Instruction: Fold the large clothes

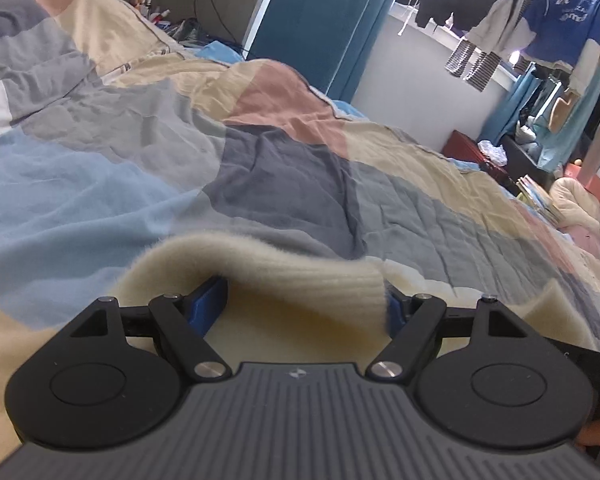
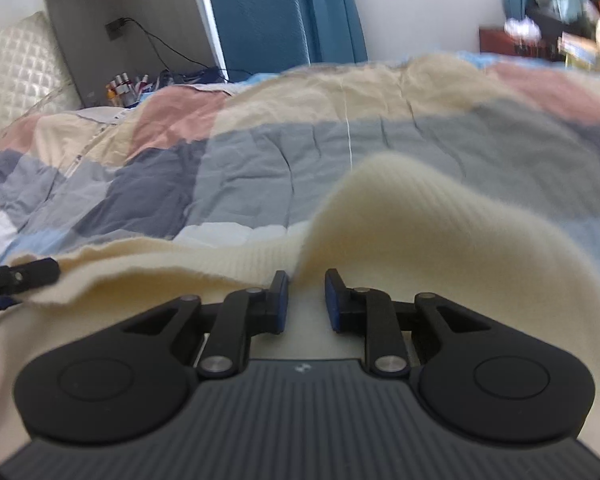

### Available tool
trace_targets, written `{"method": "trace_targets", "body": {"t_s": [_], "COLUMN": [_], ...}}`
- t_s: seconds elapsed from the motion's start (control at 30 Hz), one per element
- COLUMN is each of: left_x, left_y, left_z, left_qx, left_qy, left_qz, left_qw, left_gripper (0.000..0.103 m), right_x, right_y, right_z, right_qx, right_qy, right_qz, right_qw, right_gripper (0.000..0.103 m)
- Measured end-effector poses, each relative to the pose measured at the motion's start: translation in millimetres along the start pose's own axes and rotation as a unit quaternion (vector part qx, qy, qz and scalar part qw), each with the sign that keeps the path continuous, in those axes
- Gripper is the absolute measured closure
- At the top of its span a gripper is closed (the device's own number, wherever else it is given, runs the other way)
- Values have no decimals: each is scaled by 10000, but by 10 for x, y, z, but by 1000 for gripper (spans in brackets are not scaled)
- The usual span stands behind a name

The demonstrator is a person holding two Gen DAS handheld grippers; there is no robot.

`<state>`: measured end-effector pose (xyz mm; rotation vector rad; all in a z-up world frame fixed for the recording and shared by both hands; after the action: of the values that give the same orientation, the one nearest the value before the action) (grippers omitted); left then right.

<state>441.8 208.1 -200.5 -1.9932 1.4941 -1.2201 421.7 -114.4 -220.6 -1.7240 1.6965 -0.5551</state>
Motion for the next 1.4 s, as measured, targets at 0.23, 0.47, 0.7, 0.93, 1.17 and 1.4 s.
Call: {"method": "trace_targets", "body": {"t_s": [0.23,0.47,0.7,0.93,1.17,1.4], "left_x": [-52,176,385,522,641,881], "left_y": [28,23,290,691,980,1269], "left_z": [120,-89,-490,-967,-1343,-1757], "left_qx": [-63,-67,-247,-546,-709,-735], "left_qy": [22,-231,-47,61,60,48], "left_qz": [-69,322,549,783,793,1036], "left_qw": [10000,9992,9982,9954,9943,9919], "left_gripper": [23,22,22,22,22,22], "right_x": [5,16,15,-35,-188,-118], "right_y": [52,40,78,268,735,901], "right_z": [120,40,-304,-745,-1171,-1586], "right_qx": [37,62,66,-94,-218,-268], "right_qy": [-91,-177,-160,-88,76,19], "right_qz": [-131,-142,-287,-515,-883,-654], "right_qw": [9999,9997,9994,9986,9958,9975], "right_gripper": [82,81,79,78,78,78]}}
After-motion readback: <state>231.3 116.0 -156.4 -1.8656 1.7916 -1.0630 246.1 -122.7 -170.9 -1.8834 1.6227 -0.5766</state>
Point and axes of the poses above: each gripper's, at about its wrist camera, not at the fingertips, and z roughly the way its jaws point, x to its right, y to its underside, the point moved 1 cm from there along z, roughly the way its jaws point, and after that the axes turned 8 degrees about y, right-handed, at the moved point
